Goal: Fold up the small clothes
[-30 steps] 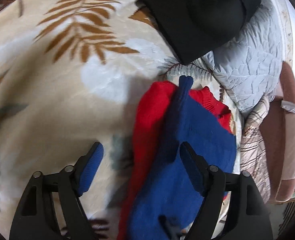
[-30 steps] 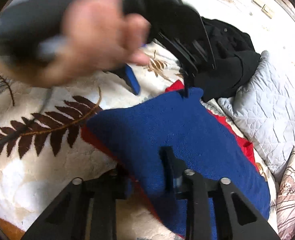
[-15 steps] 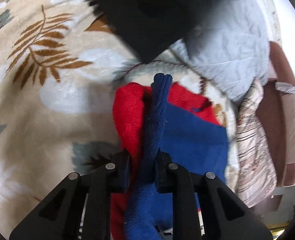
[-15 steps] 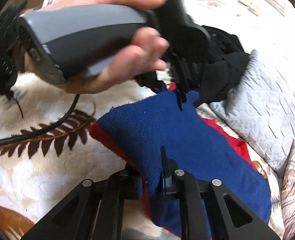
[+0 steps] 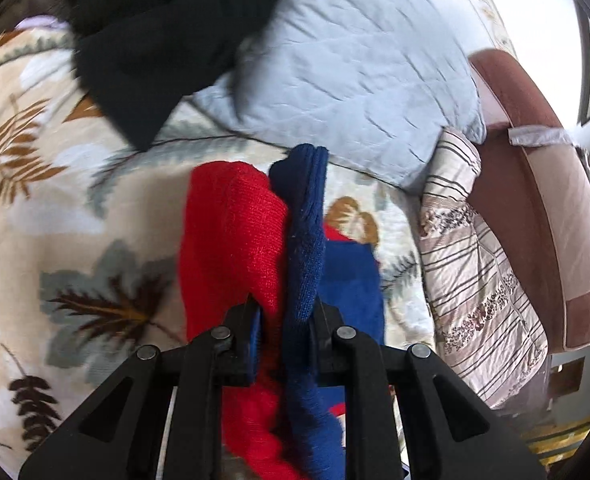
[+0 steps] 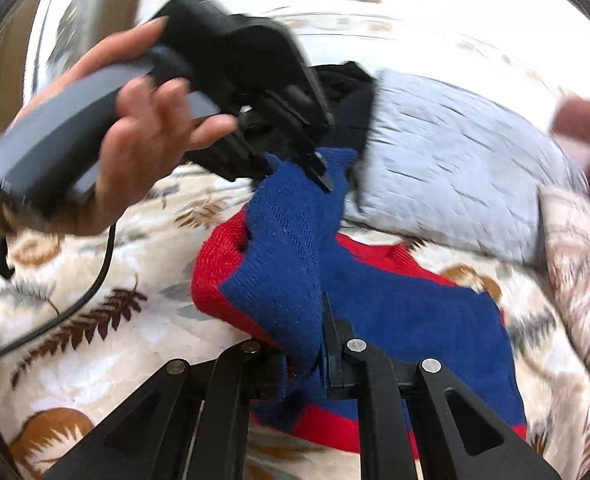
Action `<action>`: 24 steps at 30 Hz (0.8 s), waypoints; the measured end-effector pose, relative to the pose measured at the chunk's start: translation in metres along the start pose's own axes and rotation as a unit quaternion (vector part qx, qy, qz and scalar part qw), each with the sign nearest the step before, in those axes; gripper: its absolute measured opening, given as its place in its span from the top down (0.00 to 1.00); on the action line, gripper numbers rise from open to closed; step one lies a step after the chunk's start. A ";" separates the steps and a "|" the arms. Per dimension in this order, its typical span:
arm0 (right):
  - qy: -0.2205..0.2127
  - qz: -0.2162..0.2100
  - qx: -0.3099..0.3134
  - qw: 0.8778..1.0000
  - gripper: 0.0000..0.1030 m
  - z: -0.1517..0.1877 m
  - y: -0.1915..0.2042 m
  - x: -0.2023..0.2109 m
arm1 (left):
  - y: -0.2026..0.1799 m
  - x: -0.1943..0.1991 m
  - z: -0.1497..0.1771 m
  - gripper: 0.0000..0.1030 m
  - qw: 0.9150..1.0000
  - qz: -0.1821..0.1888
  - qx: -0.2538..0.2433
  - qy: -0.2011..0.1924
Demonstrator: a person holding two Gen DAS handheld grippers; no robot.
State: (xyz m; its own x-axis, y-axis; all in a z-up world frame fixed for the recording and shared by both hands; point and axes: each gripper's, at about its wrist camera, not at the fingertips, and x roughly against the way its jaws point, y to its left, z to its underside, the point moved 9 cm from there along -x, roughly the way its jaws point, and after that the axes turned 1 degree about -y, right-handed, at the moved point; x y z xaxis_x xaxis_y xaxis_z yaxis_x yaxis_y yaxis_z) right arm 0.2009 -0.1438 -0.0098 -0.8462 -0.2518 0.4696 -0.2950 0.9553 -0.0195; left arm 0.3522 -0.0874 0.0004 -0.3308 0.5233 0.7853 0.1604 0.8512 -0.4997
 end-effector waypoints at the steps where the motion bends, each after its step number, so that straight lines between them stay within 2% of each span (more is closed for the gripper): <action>1: -0.003 0.001 -0.030 1.000 0.90 0.001 -0.016 0.006 | -0.008 -0.003 0.001 0.85 1.000 -0.003 -0.004 0.001; 3: -0.005 -0.001 -0.077 0.997 0.90 0.005 -0.039 0.010 | -0.025 -0.012 0.004 0.85 1.000 -0.012 -0.009 0.002; 6: 0.003 -0.020 -0.171 0.985 0.90 0.016 -0.076 0.012 | -0.054 -0.032 0.010 0.85 0.999 -0.031 -0.031 0.007; 12: 0.020 -0.050 -0.316 0.947 0.90 0.041 -0.130 0.016 | -0.098 -0.074 0.014 0.85 0.997 -0.043 -0.058 0.025; 17: 0.037 -0.053 -0.420 0.905 0.90 0.072 -0.168 0.022 | -0.127 -0.127 0.022 0.85 0.993 -0.057 -0.080 0.058; 21: 0.074 -0.065 -0.498 0.862 0.90 0.105 -0.182 0.014 | -0.128 -0.169 0.045 0.83 0.990 -0.078 -0.072 0.093; 22: 0.091 -0.065 -0.514 0.851 0.90 0.116 -0.184 0.009 | -0.127 -0.172 0.048 0.82 0.990 -0.077 -0.067 0.093; 24: 0.108 -0.064 -0.528 0.840 0.88 0.126 -0.184 0.005 | -0.127 -0.167 0.049 0.77 0.993 -0.062 -0.058 0.084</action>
State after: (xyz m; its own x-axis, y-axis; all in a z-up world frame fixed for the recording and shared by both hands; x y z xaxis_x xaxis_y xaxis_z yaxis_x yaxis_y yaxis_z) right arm 0.1954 -0.3407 -0.1154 -0.7042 -0.4368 0.5597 0.2768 0.5571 0.7830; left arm 0.3415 -0.2850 -0.0847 -0.1972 0.4049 0.8929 0.2367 0.9035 -0.3574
